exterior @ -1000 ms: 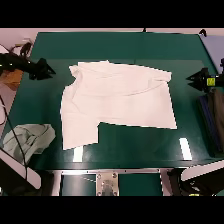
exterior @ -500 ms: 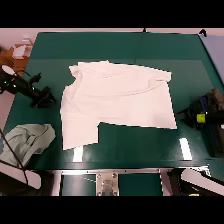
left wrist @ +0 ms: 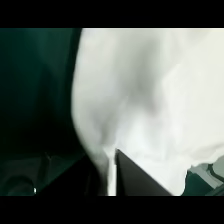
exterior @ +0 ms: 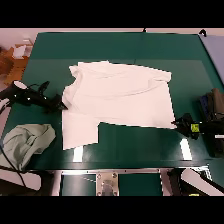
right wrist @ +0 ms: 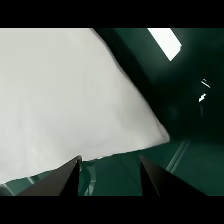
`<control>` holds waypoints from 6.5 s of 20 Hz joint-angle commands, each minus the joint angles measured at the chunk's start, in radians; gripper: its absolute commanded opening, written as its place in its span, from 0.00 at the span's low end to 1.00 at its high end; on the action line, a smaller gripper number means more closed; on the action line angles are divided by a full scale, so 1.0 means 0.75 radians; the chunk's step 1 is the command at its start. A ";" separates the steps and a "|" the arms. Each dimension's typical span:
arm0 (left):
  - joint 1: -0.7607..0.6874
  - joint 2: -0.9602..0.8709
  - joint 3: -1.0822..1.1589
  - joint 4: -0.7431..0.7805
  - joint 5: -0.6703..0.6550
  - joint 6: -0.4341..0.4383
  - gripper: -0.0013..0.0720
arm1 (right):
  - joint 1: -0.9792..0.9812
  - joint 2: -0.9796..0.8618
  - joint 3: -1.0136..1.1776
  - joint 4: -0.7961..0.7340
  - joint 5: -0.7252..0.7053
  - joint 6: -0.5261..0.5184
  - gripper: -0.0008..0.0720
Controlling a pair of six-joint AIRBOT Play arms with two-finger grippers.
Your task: Fold the shirts.
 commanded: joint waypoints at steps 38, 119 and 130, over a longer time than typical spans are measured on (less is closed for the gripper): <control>-0.034 0.303 0.263 -0.131 -0.272 0.082 0.05 | 0.018 -0.230 0.514 0.719 0.246 -0.376 0.03; -0.212 -0.404 0.876 0.280 -0.178 -0.163 0.05 | 0.350 -1.119 1.534 -0.031 0.061 -0.126 0.03; -0.150 -0.343 1.009 0.193 -0.422 -0.244 0.80 | 0.294 -1.071 1.608 -0.073 0.191 -0.041 0.56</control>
